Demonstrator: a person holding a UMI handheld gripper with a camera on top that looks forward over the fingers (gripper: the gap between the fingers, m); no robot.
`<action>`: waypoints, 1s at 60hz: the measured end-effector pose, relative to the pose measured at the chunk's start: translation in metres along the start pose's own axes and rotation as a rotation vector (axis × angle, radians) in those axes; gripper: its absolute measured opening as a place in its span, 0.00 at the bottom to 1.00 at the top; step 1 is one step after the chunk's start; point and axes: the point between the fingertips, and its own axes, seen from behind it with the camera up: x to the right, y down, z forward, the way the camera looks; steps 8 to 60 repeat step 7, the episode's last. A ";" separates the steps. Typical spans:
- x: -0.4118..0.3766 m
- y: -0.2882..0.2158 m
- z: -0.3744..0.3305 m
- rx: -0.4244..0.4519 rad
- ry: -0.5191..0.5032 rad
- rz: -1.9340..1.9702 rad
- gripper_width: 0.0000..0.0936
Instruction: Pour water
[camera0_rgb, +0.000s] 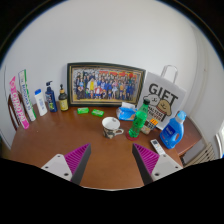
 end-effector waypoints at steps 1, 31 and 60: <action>0.000 -0.001 -0.001 0.004 0.004 -0.006 0.91; 0.002 -0.008 -0.002 0.015 0.009 -0.001 0.91; 0.002 -0.008 -0.002 0.015 0.009 -0.001 0.91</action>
